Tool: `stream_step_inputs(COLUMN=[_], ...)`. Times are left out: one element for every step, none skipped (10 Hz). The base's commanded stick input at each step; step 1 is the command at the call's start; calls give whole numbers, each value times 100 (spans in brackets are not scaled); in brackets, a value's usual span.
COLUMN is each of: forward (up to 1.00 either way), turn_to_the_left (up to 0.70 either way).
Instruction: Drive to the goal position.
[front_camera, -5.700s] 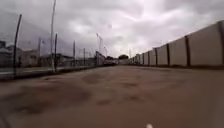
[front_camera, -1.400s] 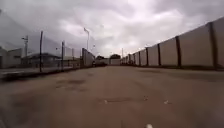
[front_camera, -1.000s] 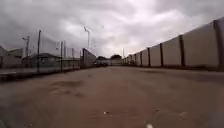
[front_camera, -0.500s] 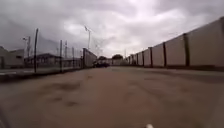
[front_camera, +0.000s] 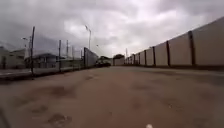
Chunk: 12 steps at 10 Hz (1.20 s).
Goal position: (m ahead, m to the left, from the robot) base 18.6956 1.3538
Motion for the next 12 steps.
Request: stream_step_inputs(forward=[100,100,100,100,100,100,100,100,100,100,100,100], turn_to_the_left=[0,0,0,0,0,0,0,0,0,0,0,0])
